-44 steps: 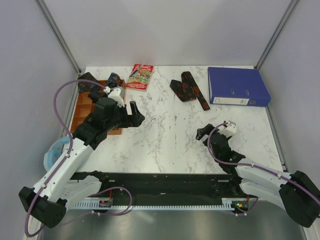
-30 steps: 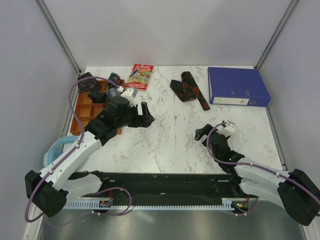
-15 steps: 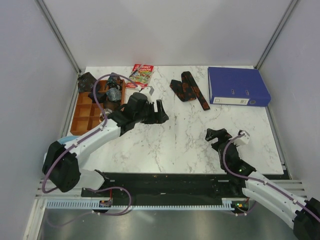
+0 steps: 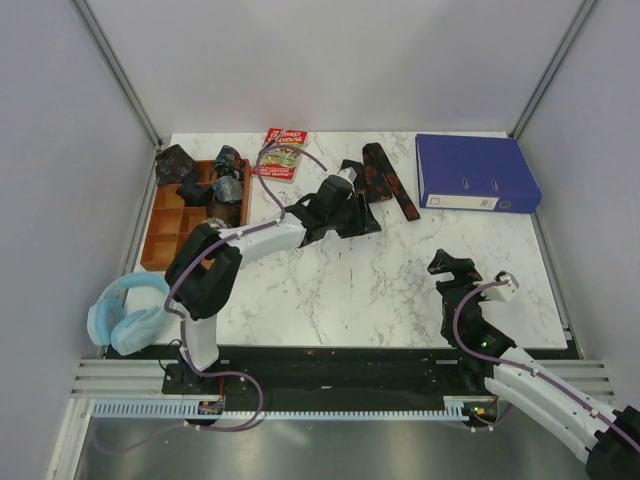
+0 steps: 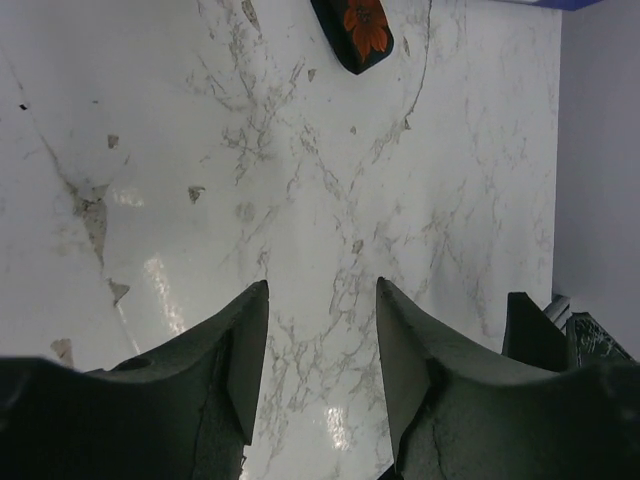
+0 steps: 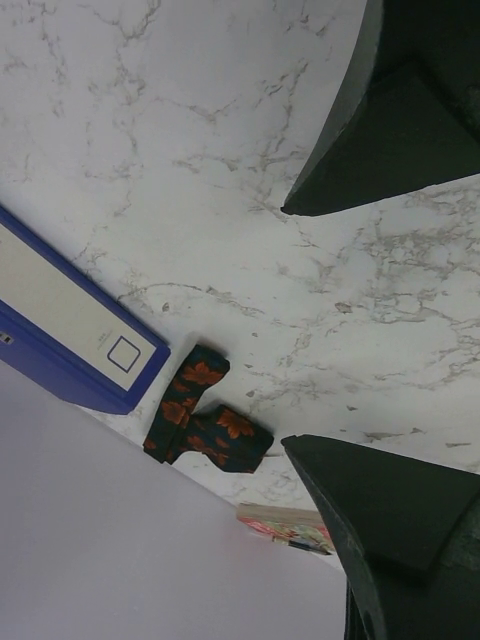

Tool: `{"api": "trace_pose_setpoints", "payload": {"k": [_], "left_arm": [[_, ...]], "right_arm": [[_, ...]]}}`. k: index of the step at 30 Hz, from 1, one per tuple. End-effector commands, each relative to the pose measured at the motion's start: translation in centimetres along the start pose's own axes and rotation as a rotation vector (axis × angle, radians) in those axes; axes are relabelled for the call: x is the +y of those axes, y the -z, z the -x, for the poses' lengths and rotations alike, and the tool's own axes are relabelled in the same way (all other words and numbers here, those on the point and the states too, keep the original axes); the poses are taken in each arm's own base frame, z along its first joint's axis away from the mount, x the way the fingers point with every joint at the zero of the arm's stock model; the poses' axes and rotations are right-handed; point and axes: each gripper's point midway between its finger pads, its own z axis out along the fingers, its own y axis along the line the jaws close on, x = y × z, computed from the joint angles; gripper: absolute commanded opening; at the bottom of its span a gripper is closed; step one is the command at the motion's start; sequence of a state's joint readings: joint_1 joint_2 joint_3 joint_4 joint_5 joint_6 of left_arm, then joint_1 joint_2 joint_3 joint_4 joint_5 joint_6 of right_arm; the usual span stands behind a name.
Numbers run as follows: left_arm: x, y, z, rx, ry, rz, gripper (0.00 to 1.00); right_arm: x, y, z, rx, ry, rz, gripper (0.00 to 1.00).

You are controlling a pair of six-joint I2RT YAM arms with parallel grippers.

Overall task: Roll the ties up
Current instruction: Move the tie to the center of the board.

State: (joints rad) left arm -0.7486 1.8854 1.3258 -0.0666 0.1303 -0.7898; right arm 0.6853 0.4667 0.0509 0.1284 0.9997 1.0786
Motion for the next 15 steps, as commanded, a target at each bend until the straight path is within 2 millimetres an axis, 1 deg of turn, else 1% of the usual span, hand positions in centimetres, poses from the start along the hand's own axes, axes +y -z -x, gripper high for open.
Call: {"api": "trace_pose_setpoints", "payload": {"k": [1,2,3,4,6,7,8,9,10,12,13,14,15], "left_arm": [[-3.0,-2.8,2.3,-0.077,0.150,-0.074,0.53],[-3.1,-3.3,2.3,-0.082,0.179,-0.068,0.53],[-2.4,-4.6,1.7,-0.068,0.194,-0.050,0.52],[-3.5,-5.0,2.2,-0.076,0.214,-0.068,0.51],[-3.8,-6.2,2.0,-0.071,0.230,-0.071,0.51],[-4.1,-7.3,1.9,-0.068,0.233,-0.074,0.50],[-4.0,-7.9,1.9,-0.068,0.250,-0.069,0.50],[-4.0,-8.3,2.0,-0.068,0.259,-0.069,0.50],[-3.8,-9.3,1.9,-0.067,0.269,-0.062,0.49],[-3.6,-10.1,1.9,-0.066,0.296,-0.057,0.48],[-4.0,-10.4,2.2,-0.070,0.301,-0.066,0.45],[-3.4,-11.2,1.7,-0.063,0.317,-0.053,0.44],[-3.3,-11.5,1.7,-0.064,0.325,-0.048,0.44]], "right_arm": [[-2.0,-0.3,0.1,-0.056,0.004,-0.049,0.98],[-2.0,-0.3,0.1,-0.055,0.004,-0.049,0.98],[-2.0,-0.3,0.1,-0.055,0.001,-0.047,0.98],[-1.9,-0.3,0.2,-0.058,-0.004,-0.046,0.98],[-1.7,-0.3,0.3,-0.061,-0.015,-0.040,0.98],[-1.7,-0.3,0.4,-0.061,-0.016,-0.039,0.98],[-2.6,-0.2,-0.1,-0.054,0.001,-0.047,0.98],[-2.6,-0.2,-0.1,-0.054,0.000,-0.046,0.98],[-2.7,-0.2,-0.2,-0.053,-0.001,-0.045,0.98],[-2.7,-0.2,-0.1,-0.055,-0.004,-0.044,0.98],[-2.7,-0.2,-0.2,-0.053,-0.001,-0.044,0.98],[-2.7,-0.2,-0.1,-0.055,-0.004,-0.044,0.98],[-2.7,-0.2,-0.1,-0.055,-0.006,-0.044,0.98]]}}
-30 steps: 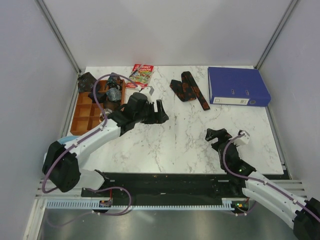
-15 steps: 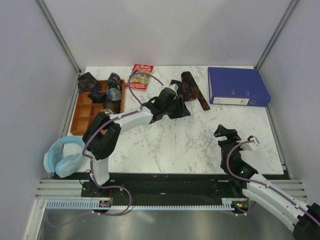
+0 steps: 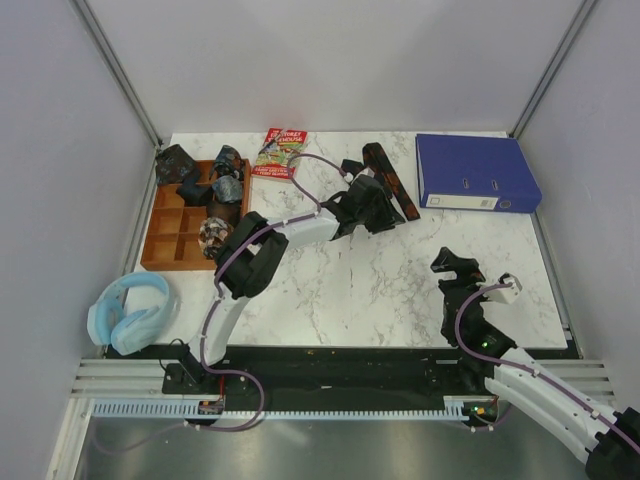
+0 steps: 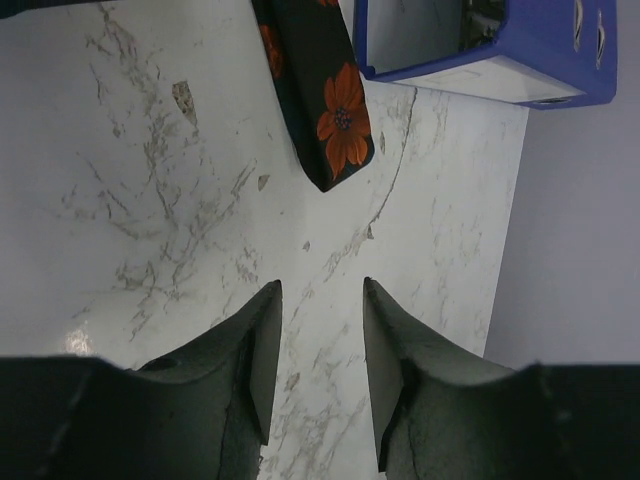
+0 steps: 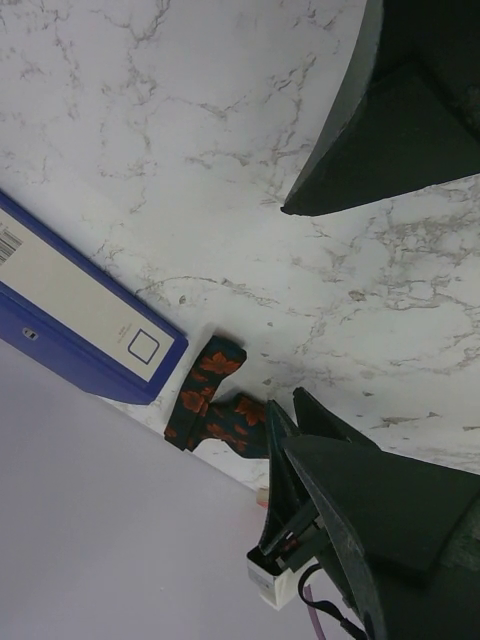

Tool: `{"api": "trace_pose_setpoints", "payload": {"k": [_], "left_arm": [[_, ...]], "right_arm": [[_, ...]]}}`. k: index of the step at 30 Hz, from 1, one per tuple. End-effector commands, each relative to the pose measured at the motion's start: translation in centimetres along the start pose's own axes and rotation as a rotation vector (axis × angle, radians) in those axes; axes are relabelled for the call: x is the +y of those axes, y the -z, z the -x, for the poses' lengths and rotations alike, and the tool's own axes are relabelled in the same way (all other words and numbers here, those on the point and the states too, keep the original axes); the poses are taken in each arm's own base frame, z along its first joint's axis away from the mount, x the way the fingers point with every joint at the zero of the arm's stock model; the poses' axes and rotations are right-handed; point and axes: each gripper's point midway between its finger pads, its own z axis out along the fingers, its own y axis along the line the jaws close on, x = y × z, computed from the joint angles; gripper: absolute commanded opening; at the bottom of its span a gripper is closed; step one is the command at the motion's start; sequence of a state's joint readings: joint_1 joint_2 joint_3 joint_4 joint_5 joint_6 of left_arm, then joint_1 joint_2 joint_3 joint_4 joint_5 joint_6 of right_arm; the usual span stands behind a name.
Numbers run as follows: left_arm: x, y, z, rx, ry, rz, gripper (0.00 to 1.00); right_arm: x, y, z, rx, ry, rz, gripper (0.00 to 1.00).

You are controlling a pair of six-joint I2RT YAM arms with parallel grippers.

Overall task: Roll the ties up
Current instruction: Move the tie to the center of the board.

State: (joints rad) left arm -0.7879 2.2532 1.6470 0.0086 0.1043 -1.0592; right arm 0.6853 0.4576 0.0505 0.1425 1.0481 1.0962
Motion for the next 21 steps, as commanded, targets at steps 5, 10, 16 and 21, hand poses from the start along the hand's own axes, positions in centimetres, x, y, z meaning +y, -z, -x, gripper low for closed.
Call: {"api": "trace_pose_setpoints", "payload": {"k": [5,10,16,21], "left_arm": [[-1.3,-3.0,1.8,-0.082,0.096,-0.011,0.42],[-0.7,-4.7,1.6,-0.075,0.097,0.014,0.43],[-1.1,-5.0,2.3,-0.101,0.093,0.005,0.42],[-1.4,-5.0,2.9,-0.130,0.089,0.006,0.42]], "right_arm": [[-2.9,-0.1,-1.1,-0.006,0.038,-0.034,0.98],[-2.8,0.0,-1.0,-0.007,0.035,-0.032,0.98],[-2.7,-0.1,-1.1,-0.004,0.041,-0.032,0.98],[-2.6,-0.1,-1.2,-0.002,0.047,-0.031,0.98]]}}
